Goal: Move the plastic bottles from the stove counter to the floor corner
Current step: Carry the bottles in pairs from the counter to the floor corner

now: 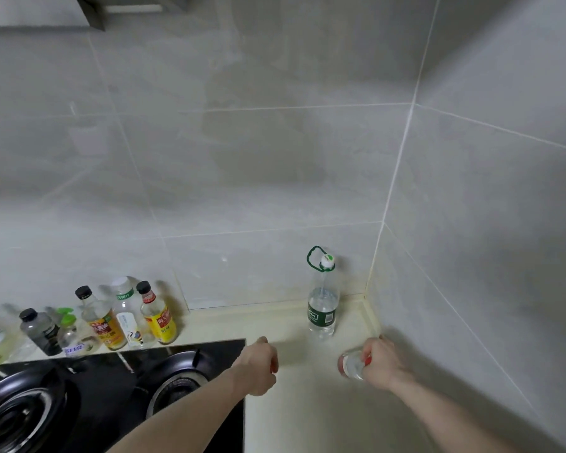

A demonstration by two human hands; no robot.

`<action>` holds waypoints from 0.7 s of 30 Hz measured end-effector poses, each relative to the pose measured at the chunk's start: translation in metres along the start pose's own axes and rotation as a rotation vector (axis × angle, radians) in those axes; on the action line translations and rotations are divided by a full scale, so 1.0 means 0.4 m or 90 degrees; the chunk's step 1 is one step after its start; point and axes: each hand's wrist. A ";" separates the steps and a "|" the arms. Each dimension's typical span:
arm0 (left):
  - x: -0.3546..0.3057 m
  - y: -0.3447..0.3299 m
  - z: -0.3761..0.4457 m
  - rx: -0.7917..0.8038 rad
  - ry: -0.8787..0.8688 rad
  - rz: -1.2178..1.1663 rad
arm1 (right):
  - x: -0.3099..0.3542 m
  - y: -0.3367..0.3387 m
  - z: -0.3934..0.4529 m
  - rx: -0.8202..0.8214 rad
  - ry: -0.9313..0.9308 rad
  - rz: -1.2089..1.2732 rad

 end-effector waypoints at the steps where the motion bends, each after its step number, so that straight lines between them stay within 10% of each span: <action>1: -0.002 0.000 -0.028 0.006 -0.021 0.002 | 0.007 -0.001 -0.025 0.010 -0.001 0.008; 21: -0.022 -0.130 -0.493 -0.039 -0.027 -0.224 | 0.099 -0.187 -0.443 0.010 0.093 0.062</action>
Point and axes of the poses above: each hand's wrist, its own z-axis towards the middle knuckle, its own y-axis out of the back of the hand, x = y × z, and after that the axes turned 3 degrees about -x, right-handed
